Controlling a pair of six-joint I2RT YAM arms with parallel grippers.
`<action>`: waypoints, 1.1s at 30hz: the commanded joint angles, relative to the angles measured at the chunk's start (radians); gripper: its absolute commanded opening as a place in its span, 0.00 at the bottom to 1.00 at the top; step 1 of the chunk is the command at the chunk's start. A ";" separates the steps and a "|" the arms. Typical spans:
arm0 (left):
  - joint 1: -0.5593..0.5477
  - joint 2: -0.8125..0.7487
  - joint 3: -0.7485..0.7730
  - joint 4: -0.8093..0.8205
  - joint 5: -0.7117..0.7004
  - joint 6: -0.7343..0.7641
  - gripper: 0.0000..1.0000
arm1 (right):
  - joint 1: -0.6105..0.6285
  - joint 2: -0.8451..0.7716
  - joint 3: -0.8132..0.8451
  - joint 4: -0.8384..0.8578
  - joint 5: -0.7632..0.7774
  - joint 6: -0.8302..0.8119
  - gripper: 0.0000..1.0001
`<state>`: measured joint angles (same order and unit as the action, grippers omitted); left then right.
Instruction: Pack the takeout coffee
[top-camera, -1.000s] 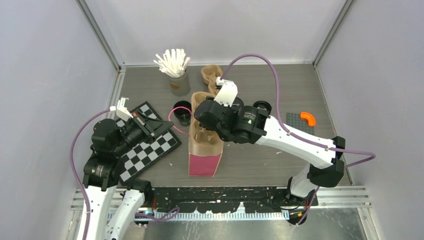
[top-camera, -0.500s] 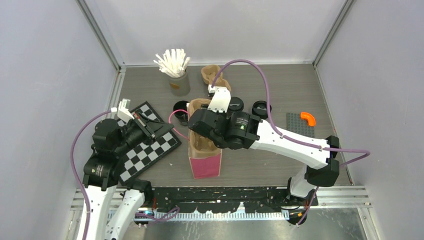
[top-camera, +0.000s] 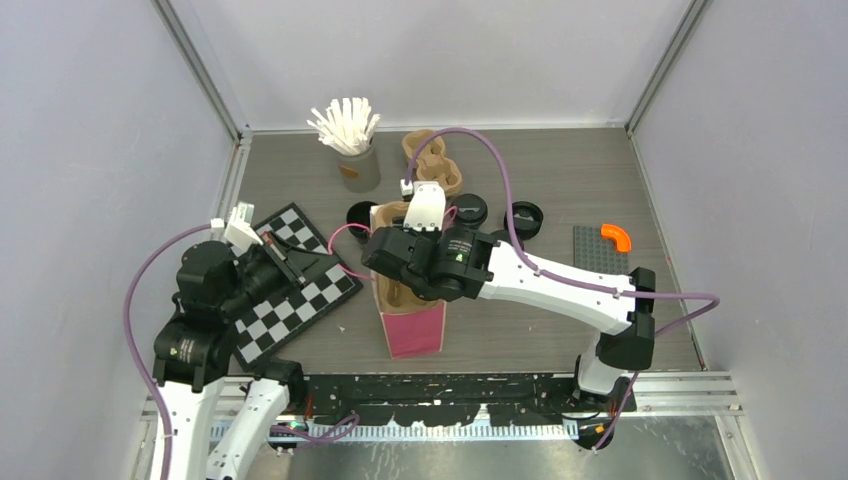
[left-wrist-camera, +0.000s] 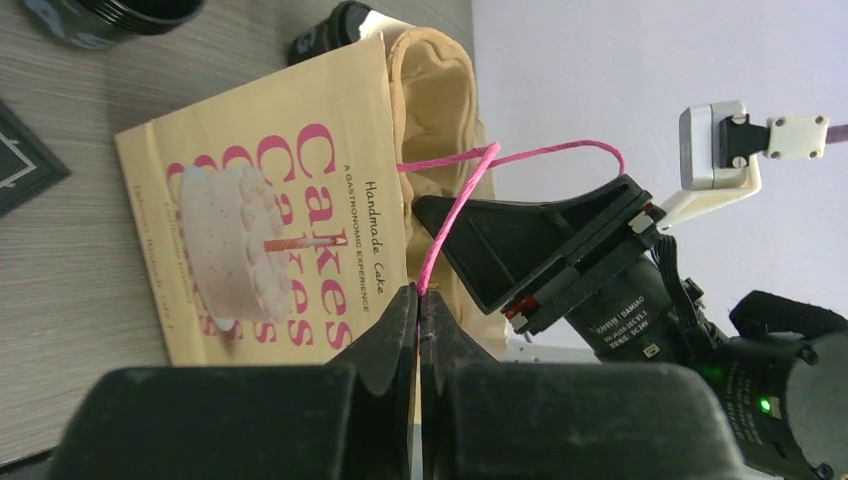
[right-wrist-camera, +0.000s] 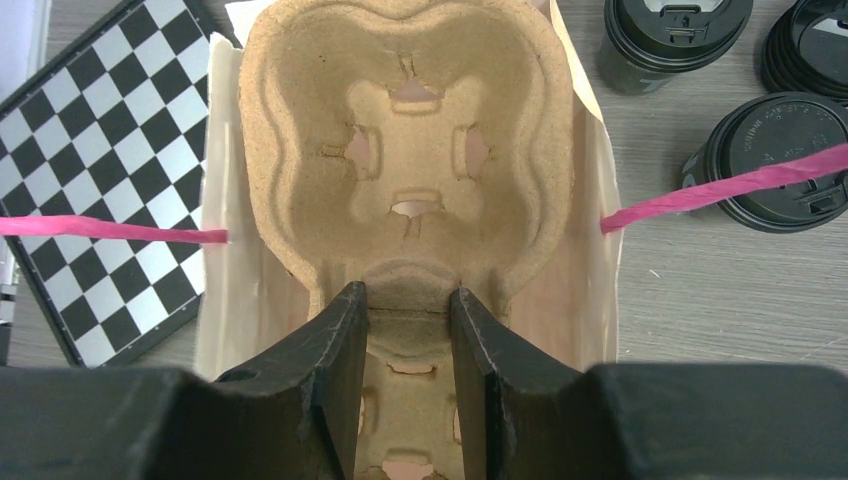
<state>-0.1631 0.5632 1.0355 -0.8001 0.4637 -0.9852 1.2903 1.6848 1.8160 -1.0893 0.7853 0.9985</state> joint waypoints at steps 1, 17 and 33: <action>0.004 0.017 0.105 -0.131 -0.068 0.134 0.00 | 0.006 0.024 0.057 -0.046 0.032 0.018 0.33; 0.003 0.010 0.050 -0.082 0.004 0.102 0.00 | 0.050 0.022 0.000 -0.057 -0.033 0.094 0.35; 0.003 0.004 0.037 -0.080 0.029 0.099 0.00 | 0.050 0.021 0.090 -0.074 -0.022 0.005 0.52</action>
<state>-0.1631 0.5770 1.0756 -0.9146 0.4671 -0.8860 1.3380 1.7416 1.8416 -1.1759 0.7383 1.0290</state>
